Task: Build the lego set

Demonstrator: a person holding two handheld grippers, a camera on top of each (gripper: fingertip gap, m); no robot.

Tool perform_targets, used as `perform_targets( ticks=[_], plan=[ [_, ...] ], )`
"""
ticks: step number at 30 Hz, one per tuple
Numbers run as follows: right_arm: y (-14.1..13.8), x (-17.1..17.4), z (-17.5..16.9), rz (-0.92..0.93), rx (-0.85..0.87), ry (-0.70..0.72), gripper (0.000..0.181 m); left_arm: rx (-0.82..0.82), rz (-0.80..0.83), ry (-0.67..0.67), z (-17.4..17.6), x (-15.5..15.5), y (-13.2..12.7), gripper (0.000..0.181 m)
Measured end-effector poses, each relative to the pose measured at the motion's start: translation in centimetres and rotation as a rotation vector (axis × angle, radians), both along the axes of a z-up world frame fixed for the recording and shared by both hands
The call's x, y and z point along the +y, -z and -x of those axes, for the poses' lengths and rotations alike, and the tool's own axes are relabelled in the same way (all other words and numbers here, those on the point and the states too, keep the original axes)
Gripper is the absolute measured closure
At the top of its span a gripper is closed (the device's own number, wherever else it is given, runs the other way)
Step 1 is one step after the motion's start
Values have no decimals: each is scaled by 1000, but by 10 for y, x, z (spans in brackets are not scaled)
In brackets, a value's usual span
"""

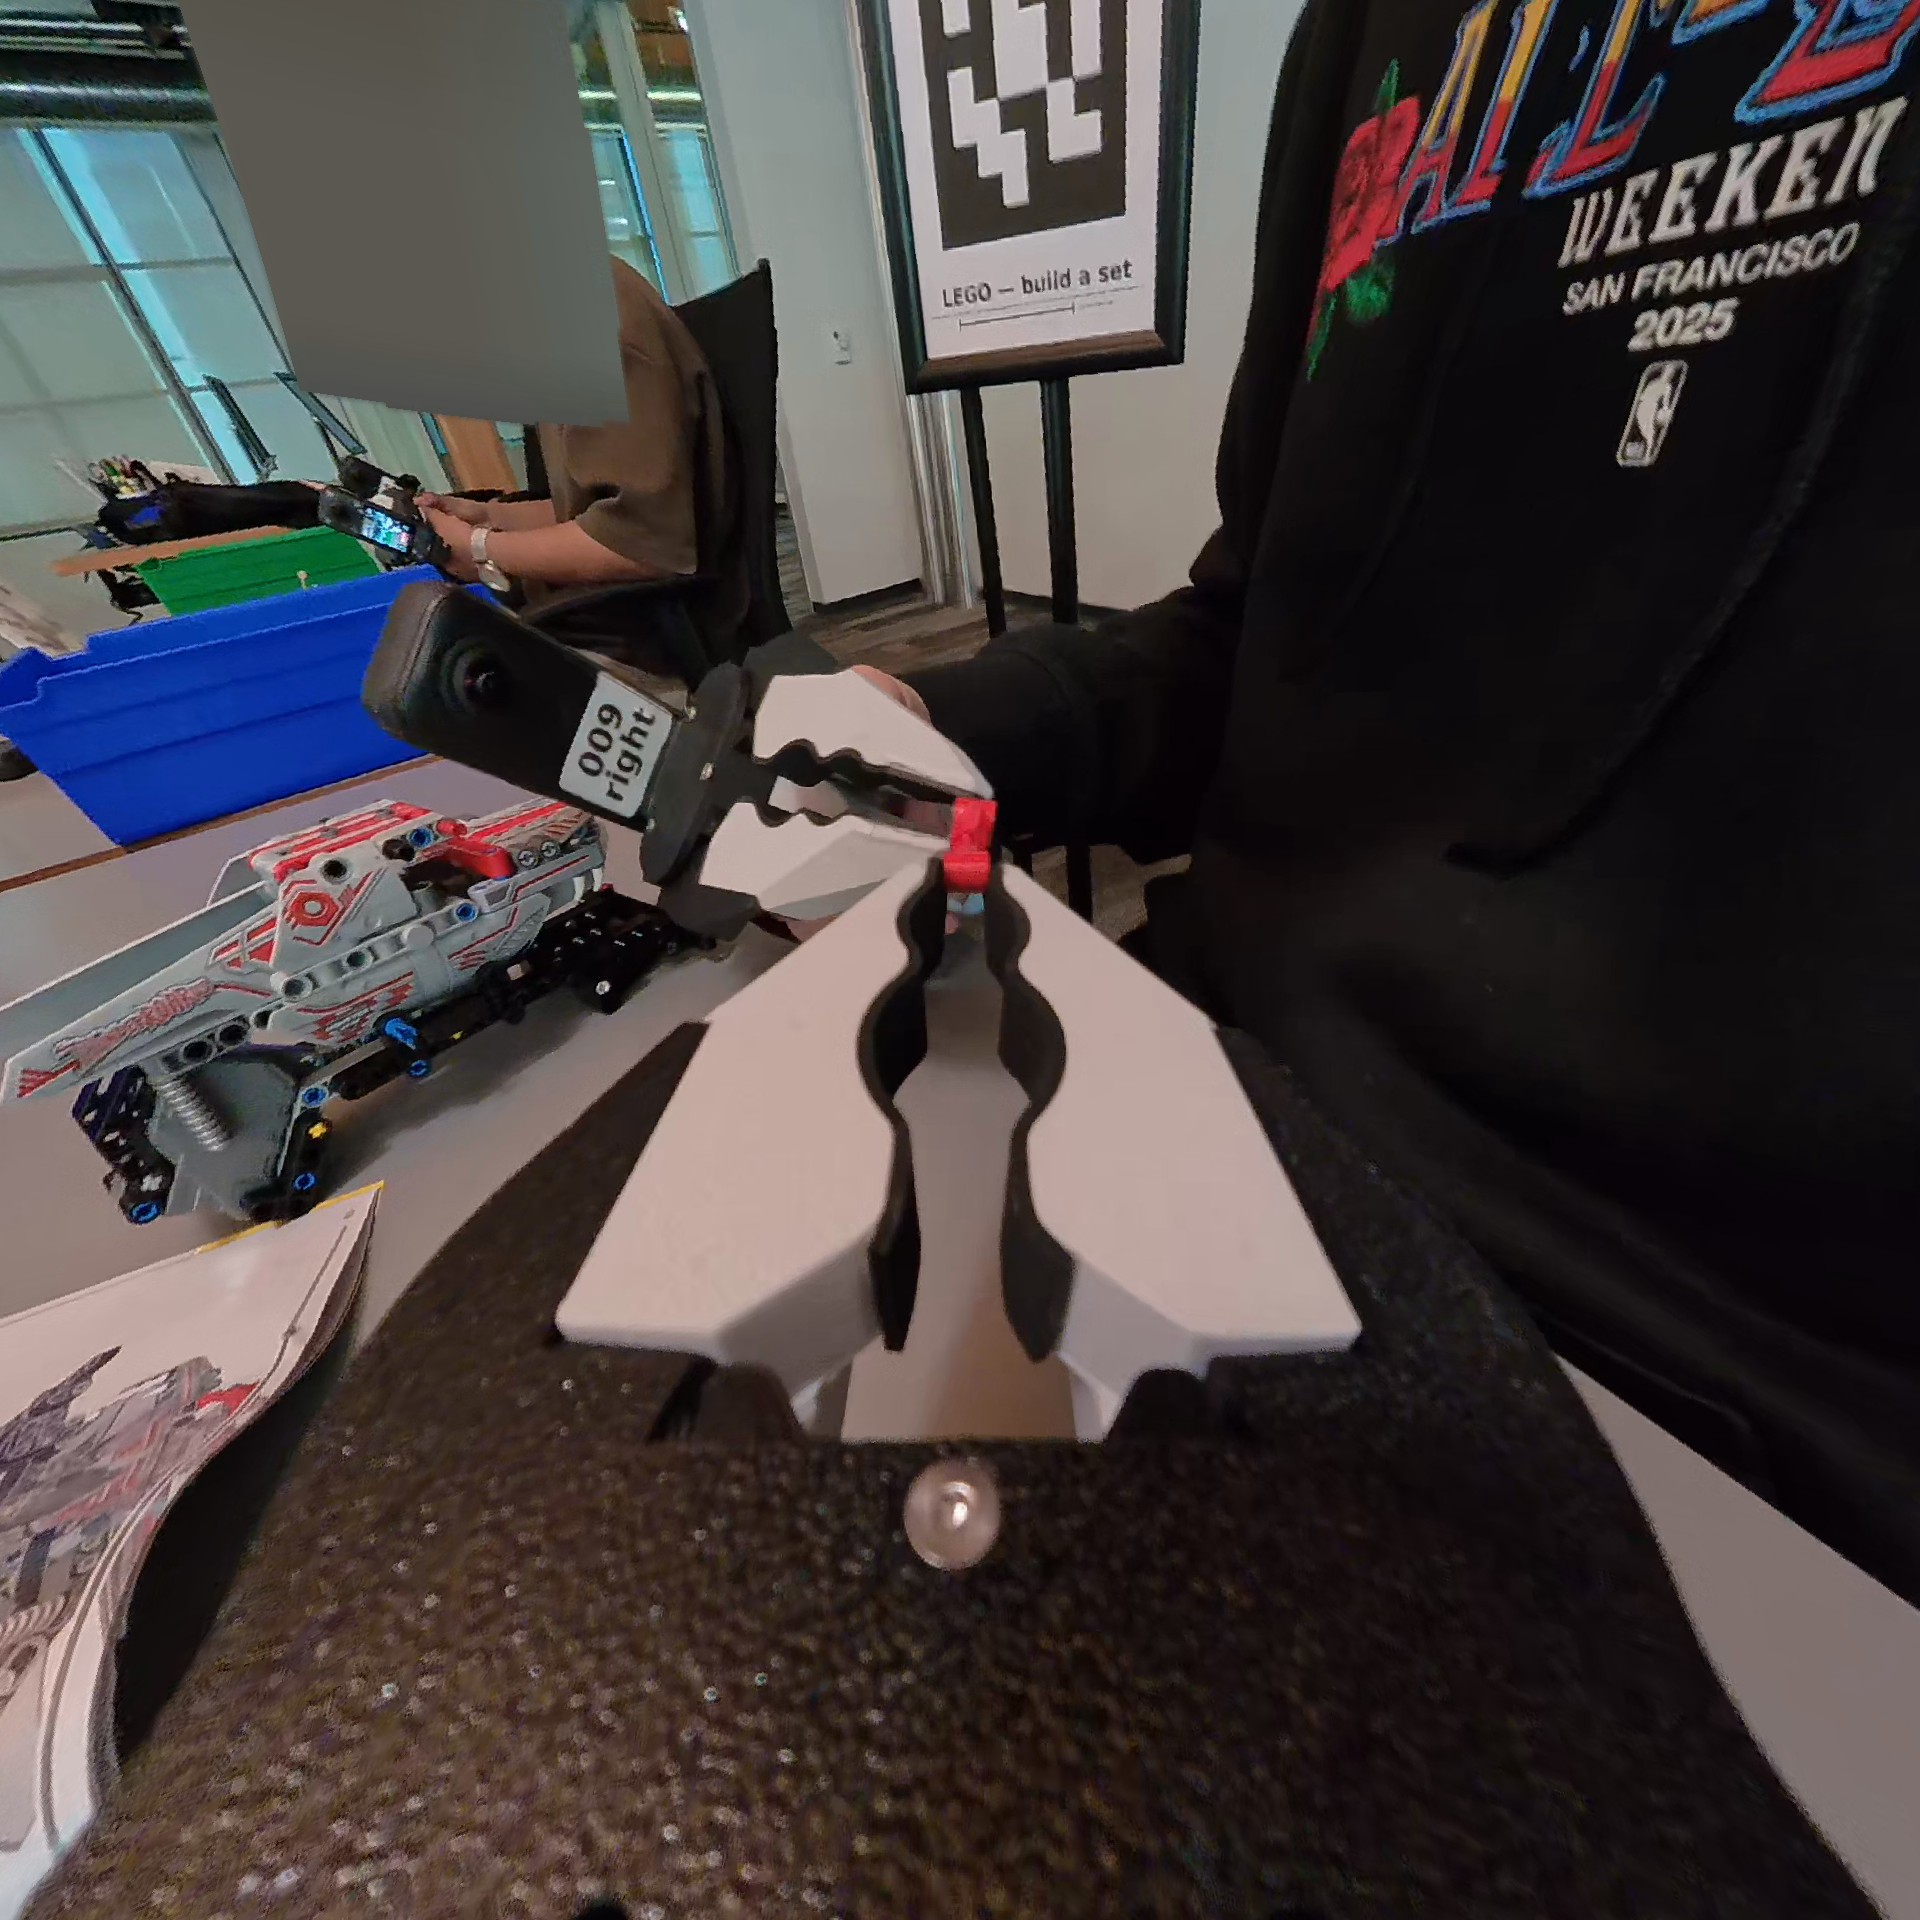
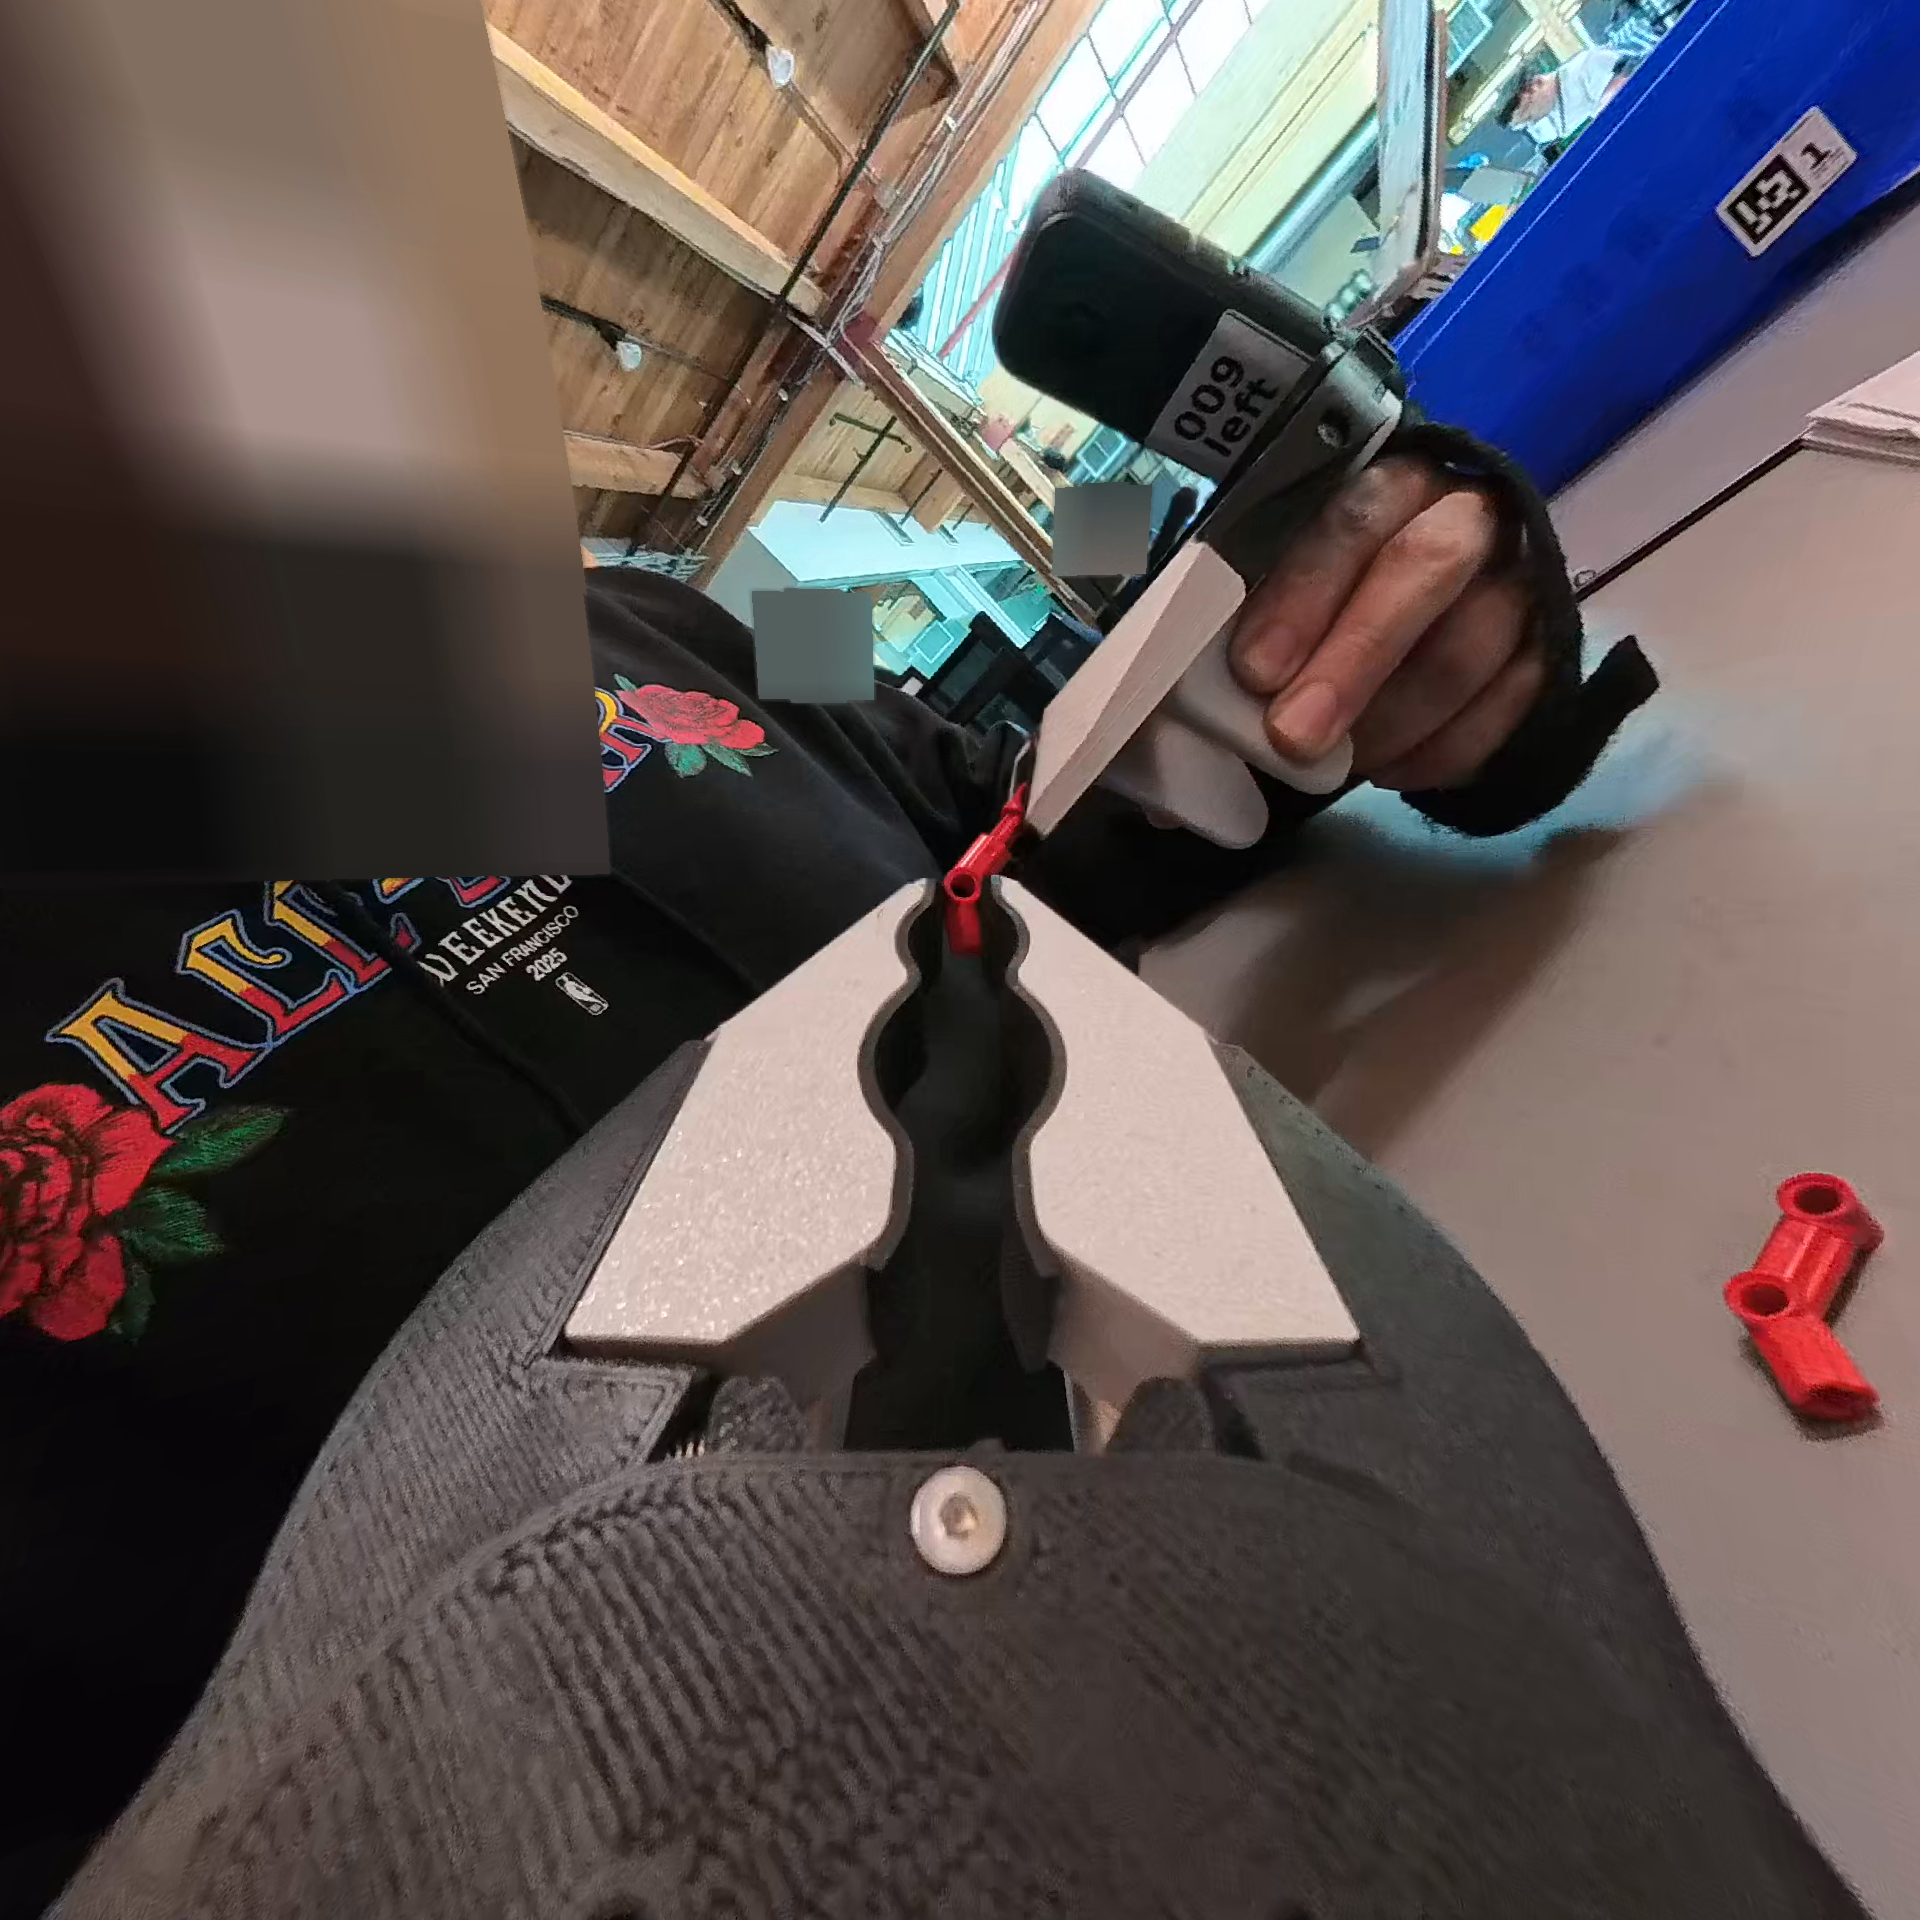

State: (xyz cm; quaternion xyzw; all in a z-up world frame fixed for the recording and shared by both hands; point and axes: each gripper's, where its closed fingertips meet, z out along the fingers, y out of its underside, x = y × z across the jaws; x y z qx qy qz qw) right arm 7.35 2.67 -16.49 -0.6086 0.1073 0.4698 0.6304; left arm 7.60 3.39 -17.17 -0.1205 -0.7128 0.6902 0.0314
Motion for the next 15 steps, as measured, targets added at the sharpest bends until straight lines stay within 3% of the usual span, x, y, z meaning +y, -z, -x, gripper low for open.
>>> perform_targets(
  ticks=[8, 15],
  plan=[
    [1, -2, 2, 7, 0, -8, 175, -86, -55, 8, 4, -3, 1, 176],
    [0, -6, 3, 1, 2, -27, 176, -50, -56, 34, 7, -12, 3, 176]
  ],
)
